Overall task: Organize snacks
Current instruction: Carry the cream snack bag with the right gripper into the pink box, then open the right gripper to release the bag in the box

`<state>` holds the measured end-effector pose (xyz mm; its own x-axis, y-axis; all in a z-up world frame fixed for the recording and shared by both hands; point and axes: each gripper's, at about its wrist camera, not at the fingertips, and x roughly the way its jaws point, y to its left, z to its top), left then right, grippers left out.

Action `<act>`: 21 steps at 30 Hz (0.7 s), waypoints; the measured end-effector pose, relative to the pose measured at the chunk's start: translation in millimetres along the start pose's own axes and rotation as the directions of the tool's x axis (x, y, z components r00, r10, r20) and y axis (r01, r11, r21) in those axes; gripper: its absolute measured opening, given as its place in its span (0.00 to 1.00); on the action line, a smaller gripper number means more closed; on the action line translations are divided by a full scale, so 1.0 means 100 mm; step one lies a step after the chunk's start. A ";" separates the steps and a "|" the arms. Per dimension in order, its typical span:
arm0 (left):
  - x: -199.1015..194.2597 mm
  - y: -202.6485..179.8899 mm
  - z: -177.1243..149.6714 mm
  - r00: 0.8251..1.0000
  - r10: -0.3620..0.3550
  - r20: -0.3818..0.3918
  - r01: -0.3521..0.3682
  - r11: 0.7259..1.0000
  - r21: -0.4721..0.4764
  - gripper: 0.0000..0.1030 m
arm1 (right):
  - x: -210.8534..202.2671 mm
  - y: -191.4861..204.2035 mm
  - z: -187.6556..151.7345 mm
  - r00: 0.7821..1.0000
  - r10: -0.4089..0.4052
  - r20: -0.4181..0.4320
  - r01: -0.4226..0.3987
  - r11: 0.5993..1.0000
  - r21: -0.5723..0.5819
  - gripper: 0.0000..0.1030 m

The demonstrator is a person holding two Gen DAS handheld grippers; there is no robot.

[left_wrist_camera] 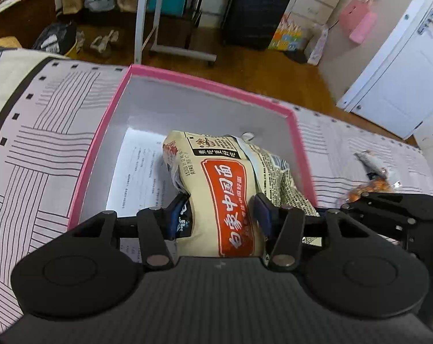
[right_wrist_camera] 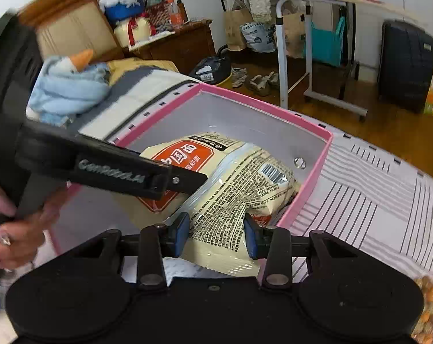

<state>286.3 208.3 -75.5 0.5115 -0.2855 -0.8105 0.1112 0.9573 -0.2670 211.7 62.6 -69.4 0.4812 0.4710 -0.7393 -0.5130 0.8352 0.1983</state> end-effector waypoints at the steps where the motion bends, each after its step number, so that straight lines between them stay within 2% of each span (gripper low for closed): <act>1: 0.03 0.00 0.01 1.000 0.014 -0.008 -0.014 1.000 -0.012 0.50 | 0.03 0.02 0.00 1.000 -0.016 0.000 0.016 1.000 -0.004 0.44; 4: 0.08 0.00 0.01 0.995 0.095 -0.025 -0.096 0.995 -0.023 0.53 | 0.03 0.02 0.02 0.999 -0.051 0.001 0.051 0.998 0.021 0.47; 7: 0.01 -0.03 -0.03 0.991 0.131 -0.012 -0.131 0.991 -0.014 0.58 | -0.10 0.05 -0.02 0.996 -0.085 -0.002 0.085 0.996 0.007 0.49; 9: -0.07 -0.04 -0.07 0.991 0.130 -0.005 -0.130 0.991 -0.013 0.61 | -0.26 0.07 -0.07 0.997 -0.077 0.012 0.077 0.997 0.008 0.49; 14: -0.31 -0.16 -0.19 0.987 0.158 -0.011 -0.158 0.987 0.020 0.63 | -0.64 0.09 -0.19 0.996 -0.082 0.025 0.081 0.997 0.012 0.50; 21: -0.74 -0.38 -0.33 0.988 0.151 -0.001 -0.151 0.987 0.055 0.64 | -1.14 0.10 -0.34 0.993 -0.106 0.054 0.104 0.994 0.040 0.52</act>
<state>216.0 191.4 -22.8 0.5217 -0.1374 -0.8420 0.0793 0.9905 -0.1125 127.9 7.7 -5.0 0.5705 0.3947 -0.7202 -0.4317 0.8902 0.1459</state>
